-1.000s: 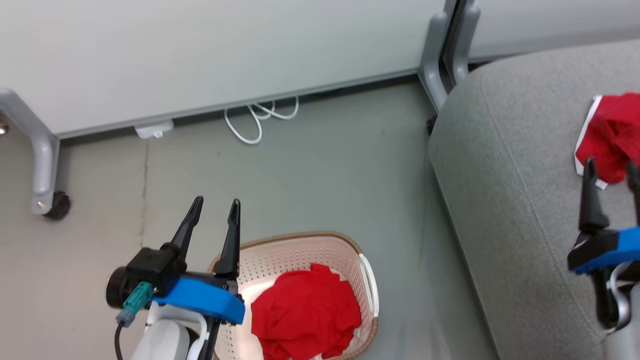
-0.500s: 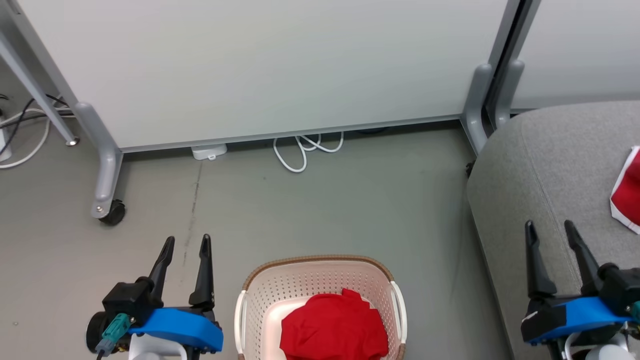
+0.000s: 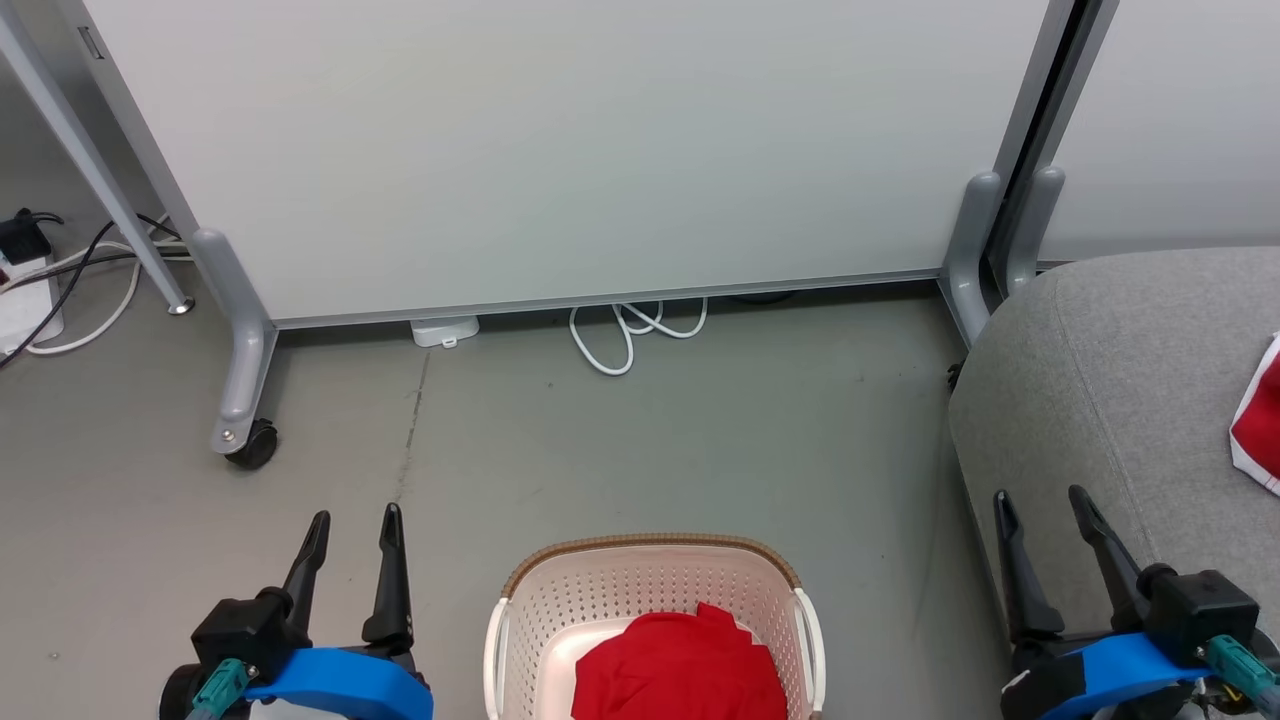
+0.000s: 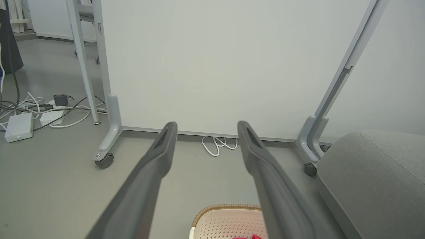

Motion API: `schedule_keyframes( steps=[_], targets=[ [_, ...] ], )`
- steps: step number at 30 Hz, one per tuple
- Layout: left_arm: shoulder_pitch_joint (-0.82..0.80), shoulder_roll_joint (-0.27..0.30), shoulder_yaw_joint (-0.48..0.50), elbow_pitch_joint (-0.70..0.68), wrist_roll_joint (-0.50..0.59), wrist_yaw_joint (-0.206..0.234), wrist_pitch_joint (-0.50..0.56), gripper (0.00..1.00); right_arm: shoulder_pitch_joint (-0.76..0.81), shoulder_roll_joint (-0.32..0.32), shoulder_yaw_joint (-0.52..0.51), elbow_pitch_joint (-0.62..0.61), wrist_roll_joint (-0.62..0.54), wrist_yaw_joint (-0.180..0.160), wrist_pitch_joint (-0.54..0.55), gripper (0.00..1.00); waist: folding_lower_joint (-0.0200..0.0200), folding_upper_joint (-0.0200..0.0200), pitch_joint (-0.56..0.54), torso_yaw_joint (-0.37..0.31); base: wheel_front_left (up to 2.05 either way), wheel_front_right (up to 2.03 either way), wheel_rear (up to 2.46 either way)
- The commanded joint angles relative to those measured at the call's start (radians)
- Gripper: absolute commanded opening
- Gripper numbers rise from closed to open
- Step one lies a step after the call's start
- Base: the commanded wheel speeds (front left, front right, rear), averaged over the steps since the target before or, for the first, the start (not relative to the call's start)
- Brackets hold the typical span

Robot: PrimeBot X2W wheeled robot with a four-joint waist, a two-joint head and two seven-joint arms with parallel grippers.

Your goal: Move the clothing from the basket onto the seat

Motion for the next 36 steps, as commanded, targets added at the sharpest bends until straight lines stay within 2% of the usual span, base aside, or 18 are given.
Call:
schedule_keyframes(
  steps=[1, 22, 28, 36],
  targets=[
    [0.002, -0.003, 0.007, 0.0, 0.005, -0.003, -0.003, 1.0, 0.014, 0.002, 0.004, 0.005, 0.013, 0.0, 0.002, 1.0, 0.0001, -0.0001, 0.0, 0.0, 0.0, 0.0, 0.0],
    [-0.027, -0.003, -0.007, -0.012, 0.007, -0.003, -0.003, 1.0, -0.02, 0.003, 0.029, -0.001, 0.042, 0.0, -0.003, 1.0, 0.0001, -0.0001, 0.054, -0.001, 0.0, 0.0, 0.0],
    [-0.059, -0.003, -0.028, -0.012, 0.005, -0.003, -0.003, 1.0, -0.054, 0.003, 0.04, -0.024, 0.042, 0.0, -0.004, 1.0, 0.0001, -0.0001, 0.133, -0.011, 0.0, 0.0, 0.0],
    [-0.143, 0.003, -0.074, 0.01, 0.005, -0.003, -0.003, 1.0, -0.144, 0.002, 0.062, -0.066, 0.027, 0.0, 0.0, 1.0, 0.0001, -0.0001, 0.3, -0.049, 0.0, 0.0, 0.0]
  ],
)
